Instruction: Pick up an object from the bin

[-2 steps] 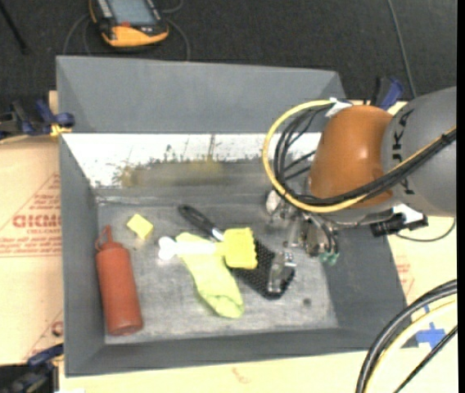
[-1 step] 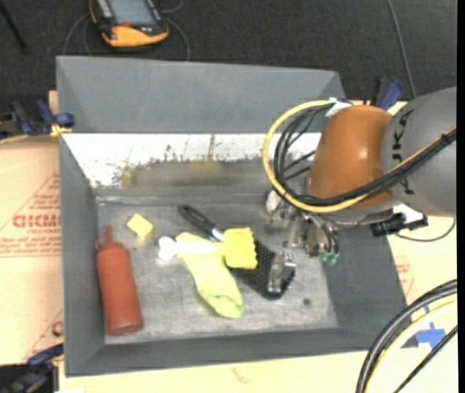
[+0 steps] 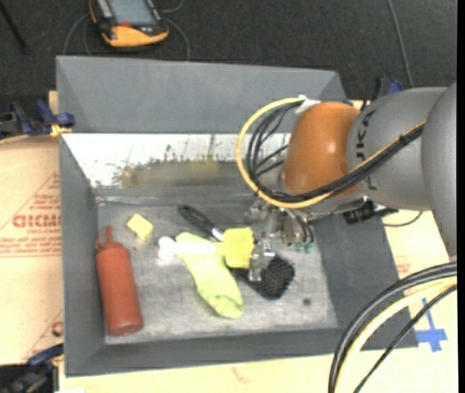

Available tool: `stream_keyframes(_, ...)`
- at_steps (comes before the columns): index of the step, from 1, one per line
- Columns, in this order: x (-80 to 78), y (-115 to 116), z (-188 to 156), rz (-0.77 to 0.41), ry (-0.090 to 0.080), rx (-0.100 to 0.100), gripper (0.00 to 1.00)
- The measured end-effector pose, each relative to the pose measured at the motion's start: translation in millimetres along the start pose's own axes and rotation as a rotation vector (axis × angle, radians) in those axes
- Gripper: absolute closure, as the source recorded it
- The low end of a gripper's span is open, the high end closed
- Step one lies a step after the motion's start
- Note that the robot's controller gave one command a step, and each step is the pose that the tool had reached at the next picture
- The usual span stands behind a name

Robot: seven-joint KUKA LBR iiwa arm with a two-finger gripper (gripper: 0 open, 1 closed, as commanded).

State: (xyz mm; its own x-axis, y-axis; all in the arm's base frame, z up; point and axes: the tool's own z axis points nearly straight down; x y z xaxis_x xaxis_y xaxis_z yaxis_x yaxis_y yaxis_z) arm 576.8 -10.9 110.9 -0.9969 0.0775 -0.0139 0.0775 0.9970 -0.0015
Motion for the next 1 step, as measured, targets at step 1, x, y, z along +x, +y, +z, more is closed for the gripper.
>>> stream_keyframes(1,-8.6,13.8,28.1,0.07,0.016,0.0,0.0)
